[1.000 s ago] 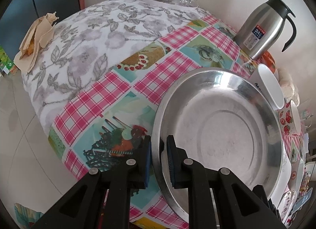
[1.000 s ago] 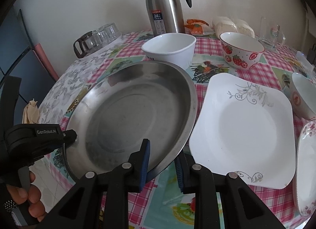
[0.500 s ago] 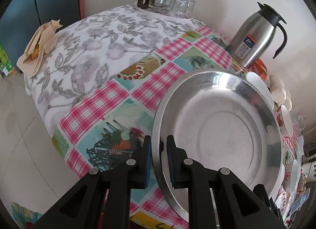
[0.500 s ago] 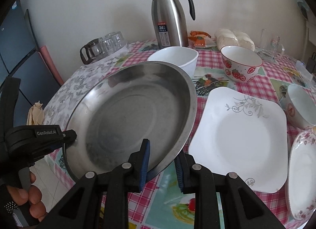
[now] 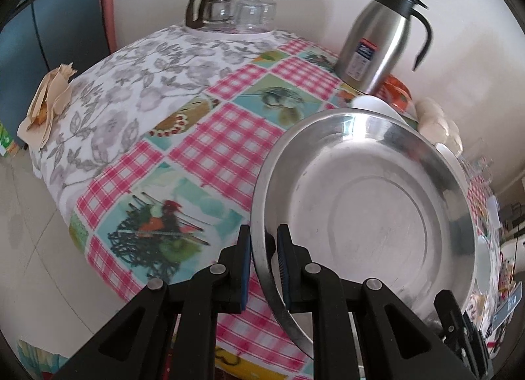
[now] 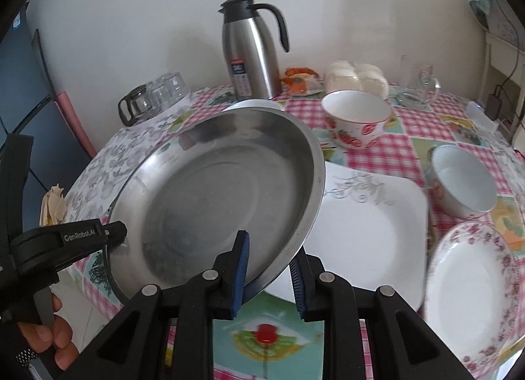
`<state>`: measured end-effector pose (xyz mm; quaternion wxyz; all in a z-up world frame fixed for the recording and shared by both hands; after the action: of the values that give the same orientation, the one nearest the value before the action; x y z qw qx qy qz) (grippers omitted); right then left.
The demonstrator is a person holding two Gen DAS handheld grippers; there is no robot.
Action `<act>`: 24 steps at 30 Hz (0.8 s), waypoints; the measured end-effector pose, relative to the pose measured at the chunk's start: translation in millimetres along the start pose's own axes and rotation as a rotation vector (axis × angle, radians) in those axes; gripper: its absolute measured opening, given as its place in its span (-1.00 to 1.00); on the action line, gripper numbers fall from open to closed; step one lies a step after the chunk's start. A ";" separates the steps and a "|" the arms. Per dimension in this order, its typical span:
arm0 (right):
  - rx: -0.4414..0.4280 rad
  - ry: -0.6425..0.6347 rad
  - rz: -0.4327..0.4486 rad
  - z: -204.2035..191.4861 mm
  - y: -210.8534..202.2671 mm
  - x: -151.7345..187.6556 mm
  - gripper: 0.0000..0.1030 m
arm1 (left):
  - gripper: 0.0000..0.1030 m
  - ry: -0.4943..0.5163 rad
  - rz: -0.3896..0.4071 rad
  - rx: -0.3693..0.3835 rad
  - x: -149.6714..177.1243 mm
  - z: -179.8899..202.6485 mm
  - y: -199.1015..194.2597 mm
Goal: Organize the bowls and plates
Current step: 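Lift and tilt the steel basin by its rim with the left gripper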
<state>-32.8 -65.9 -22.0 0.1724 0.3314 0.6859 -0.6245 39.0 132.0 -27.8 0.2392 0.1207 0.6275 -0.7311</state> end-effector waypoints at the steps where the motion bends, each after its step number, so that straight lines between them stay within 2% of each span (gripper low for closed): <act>1: 0.004 0.001 0.002 3.8 -2.3 -0.6 -0.51 | -0.69 0.011 0.000 -0.002 2.3 6.0 -1.3; 14: 0.050 0.054 0.015 55.1 -21.7 -1.4 -0.51 | -0.69 0.119 0.000 0.012 28.6 62.8 -10.1; 24: 0.091 0.106 0.003 97.1 -31.2 4.3 -0.51 | -0.68 0.196 -0.034 0.029 50.5 98.4 -7.1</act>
<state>-74.0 -159.2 -17.2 0.1215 0.3726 0.6643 -0.6365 4.3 26.7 -27.7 0.1624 0.1844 0.6393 -0.7287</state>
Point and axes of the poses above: each gripper's, at about its wrist camera, not at the fingertips, and y roughly the way its jaws point, z to its right, x to its underside, the point moved 2 cm from there along y, roughly the way its jaws point
